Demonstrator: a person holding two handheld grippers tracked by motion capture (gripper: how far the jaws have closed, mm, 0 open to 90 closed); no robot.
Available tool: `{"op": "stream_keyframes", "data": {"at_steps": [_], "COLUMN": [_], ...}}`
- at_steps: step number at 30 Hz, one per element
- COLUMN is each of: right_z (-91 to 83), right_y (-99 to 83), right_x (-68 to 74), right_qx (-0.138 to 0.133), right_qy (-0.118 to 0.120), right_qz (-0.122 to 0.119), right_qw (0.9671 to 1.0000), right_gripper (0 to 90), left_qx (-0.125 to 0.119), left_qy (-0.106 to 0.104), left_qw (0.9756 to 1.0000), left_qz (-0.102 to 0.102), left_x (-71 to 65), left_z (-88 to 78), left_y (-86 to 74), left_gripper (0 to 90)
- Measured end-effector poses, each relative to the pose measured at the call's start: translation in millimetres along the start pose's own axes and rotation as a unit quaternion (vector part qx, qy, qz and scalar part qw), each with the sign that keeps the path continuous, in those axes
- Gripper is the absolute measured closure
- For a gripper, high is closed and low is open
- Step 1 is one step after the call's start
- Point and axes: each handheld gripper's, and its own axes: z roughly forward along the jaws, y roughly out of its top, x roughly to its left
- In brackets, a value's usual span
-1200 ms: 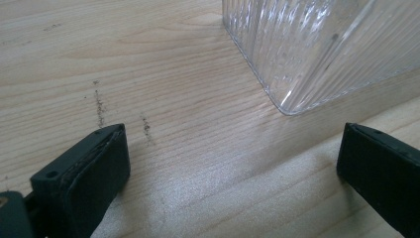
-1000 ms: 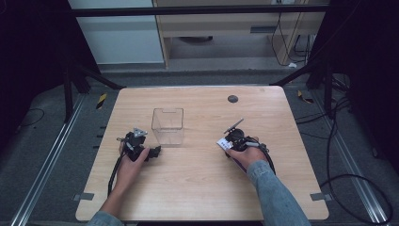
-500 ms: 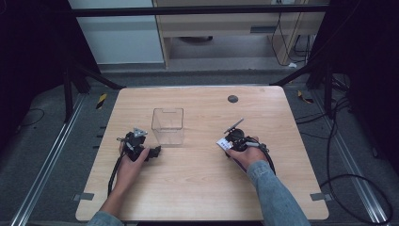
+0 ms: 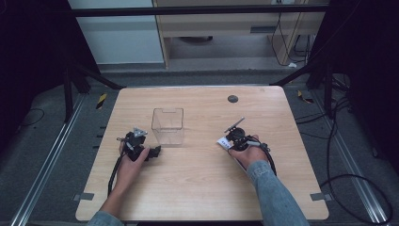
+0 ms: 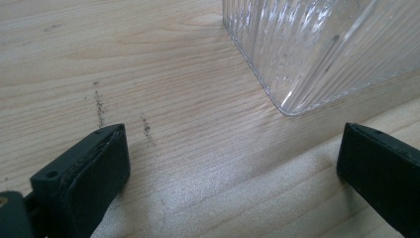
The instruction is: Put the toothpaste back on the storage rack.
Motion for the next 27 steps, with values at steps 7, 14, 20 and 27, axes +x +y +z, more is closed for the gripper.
{"op": "stream_keyframes", "data": {"at_steps": [7, 14, 20, 27], "right_z": [-6.1, -23.0, -40.1, -54.0], "right_y": [-3.3, -7.0, -2.8, 0.9], "right_x": [-0.6, -5.1, -8.6, -12.6], "right_qx": [-0.016, -0.062, -0.092, -0.133], "right_qy": [-0.007, -0.001, 0.004, 0.01], "right_qz": [0.002, 0.017, 0.023, 0.024], "right_qw": [0.9998, 0.9979, 0.9955, 0.9908], "right_gripper": [78.6, 78.9, 79.1, 79.0], "left_qx": [-0.001, -0.001, -0.001, -0.001], "left_qy": [0.0, 0.001, 0.001, 0.001], "left_qw": [1.0, 1.0, 1.0, 1.0], "left_qz": [-0.001, -0.001, -0.001, -0.001], "left_x": [-0.1, 0.0, 0.0, 0.2], "left_z": [0.2, 0.3, 0.5, 1.3], "left_y": [0.1, 0.3, 0.4, 1.1], "left_gripper": [0.0, 0.0, 0.0, 0.0]}}
